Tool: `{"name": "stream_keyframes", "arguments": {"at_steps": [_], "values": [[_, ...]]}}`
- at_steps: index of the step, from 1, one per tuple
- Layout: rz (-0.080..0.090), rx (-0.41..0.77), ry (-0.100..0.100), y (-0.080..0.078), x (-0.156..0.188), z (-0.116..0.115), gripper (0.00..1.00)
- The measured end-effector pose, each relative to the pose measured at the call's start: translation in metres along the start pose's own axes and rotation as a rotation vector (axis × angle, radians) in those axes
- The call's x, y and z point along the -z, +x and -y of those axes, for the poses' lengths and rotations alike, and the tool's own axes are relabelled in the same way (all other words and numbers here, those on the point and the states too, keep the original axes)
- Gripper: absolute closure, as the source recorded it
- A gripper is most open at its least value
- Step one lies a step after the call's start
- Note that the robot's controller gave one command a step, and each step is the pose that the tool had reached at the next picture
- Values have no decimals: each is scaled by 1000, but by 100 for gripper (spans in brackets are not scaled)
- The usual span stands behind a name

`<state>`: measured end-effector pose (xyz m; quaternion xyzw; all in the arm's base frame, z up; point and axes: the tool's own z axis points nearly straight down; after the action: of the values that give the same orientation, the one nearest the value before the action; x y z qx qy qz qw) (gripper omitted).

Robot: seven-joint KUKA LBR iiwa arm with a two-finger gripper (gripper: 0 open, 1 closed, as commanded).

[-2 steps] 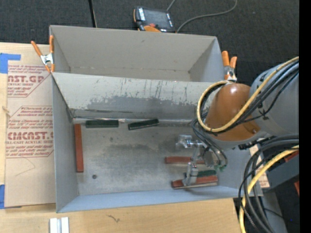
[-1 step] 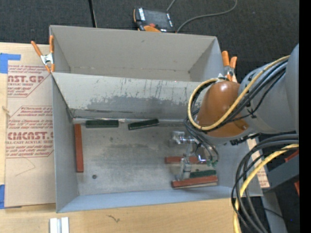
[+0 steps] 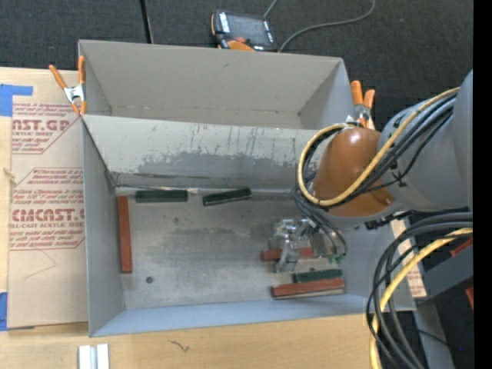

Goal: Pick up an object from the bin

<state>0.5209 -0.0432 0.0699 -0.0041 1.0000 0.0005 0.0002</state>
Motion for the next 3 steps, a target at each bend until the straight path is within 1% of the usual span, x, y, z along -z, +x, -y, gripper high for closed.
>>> {"name": "stream_keyframes", "arguments": {"at_steps": [1,2,3], "values": [[0,0,0,0,0,0,0],[0,0,0,0,0,0,100],[11,62,2,-11,180,3,100]]}}
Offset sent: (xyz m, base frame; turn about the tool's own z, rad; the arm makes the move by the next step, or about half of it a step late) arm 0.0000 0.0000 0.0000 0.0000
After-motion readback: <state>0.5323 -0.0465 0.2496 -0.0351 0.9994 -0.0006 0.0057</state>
